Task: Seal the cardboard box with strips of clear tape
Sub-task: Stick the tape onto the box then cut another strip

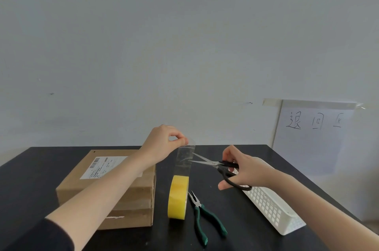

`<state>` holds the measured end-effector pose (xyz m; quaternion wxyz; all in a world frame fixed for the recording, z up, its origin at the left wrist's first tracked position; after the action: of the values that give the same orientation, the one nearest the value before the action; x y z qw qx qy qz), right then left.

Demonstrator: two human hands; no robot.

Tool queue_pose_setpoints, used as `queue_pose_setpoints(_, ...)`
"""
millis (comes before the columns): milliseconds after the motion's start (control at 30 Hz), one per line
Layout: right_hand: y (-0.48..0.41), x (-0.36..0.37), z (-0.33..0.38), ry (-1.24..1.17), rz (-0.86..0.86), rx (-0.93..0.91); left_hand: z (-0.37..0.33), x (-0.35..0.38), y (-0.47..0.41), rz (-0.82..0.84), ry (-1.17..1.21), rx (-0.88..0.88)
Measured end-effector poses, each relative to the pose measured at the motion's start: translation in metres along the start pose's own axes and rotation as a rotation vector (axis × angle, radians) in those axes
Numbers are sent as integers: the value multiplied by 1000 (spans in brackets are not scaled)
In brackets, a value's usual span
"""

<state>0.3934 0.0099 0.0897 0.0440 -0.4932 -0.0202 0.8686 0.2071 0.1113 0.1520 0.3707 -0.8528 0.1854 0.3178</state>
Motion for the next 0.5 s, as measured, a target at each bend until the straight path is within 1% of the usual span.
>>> queue_pose_setpoints(133,-14,14,19,-62,29,-50,3,0,0,15,11,-7)
queue_pose_setpoints(300,-26,21,32,-82,21,-96,4,-1,1,24,20,-10)
queue_pose_setpoints(500,-31,18,31,-83,-12,-94,3,-3,2,24,14,-7)
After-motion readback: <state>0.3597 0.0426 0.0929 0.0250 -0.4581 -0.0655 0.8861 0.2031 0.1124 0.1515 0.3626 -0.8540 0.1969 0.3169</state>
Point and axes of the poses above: each hand's wrist, its own y-axis away from the middle knuckle, its own x-axis out of the palm, z = x × y, the point moved 10 cm from there along -y, towards the middle knuckle, and after that the axes turned 3 degrees about -y, right-handed, at the moved point
